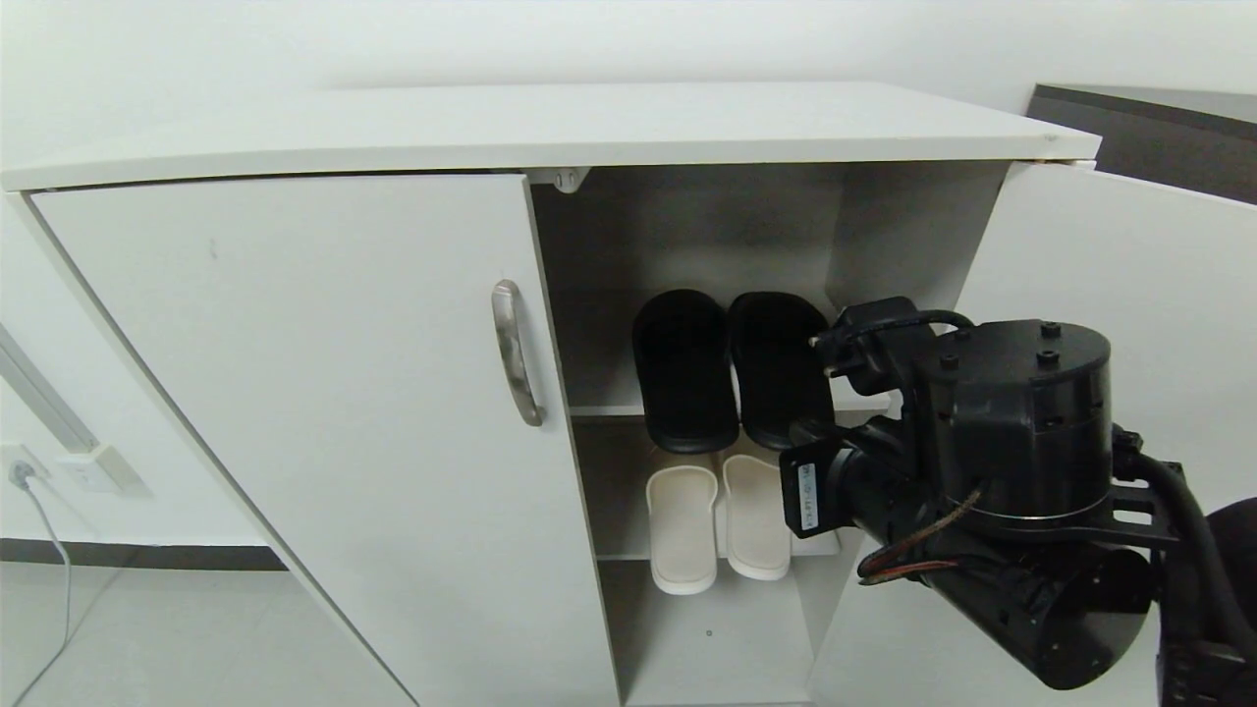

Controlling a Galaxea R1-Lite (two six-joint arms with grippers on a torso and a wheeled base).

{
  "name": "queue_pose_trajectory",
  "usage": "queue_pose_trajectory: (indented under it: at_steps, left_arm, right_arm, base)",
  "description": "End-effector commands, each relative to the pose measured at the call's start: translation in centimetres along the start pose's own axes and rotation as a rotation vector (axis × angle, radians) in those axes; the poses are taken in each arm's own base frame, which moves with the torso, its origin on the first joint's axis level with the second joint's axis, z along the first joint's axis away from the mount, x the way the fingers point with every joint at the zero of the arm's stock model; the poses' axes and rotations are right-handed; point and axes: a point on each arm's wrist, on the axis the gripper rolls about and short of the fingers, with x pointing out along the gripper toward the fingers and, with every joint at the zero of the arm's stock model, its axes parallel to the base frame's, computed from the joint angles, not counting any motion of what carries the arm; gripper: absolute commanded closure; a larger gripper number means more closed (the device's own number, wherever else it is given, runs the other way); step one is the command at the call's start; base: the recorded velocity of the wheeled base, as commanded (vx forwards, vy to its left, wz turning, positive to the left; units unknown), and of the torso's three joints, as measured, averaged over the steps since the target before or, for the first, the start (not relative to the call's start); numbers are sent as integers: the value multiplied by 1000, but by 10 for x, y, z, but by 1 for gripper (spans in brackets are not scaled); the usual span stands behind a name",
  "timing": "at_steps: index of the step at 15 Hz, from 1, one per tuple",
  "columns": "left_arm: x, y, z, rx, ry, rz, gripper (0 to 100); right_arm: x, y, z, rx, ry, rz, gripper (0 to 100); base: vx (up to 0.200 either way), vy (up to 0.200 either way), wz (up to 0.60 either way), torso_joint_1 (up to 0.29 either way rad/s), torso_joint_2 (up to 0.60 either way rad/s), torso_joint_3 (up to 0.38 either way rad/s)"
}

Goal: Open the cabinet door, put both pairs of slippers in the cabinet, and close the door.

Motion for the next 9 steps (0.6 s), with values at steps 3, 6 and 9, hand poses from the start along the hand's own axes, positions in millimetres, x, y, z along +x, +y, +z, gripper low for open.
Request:
queue_pose_trajectory:
  at_steps: [3, 6, 9]
  left_arm:
    - [0, 0, 0, -1, 1, 0, 100]
    - [0, 0, 0, -1, 0, -1, 100]
    - [0, 0, 0, -1, 0, -1, 100]
  right_arm:
    - [4, 2, -4, -7, 11, -7, 100]
    - [4, 2, -5, -10, 14, -7, 100]
    - [5, 2, -8, -15, 22, -8, 100]
  base:
    - [0, 0, 0, 0, 0, 0]
    - [-133, 0, 0, 8, 2, 0]
    - [-200, 0, 0, -2, 5, 2]
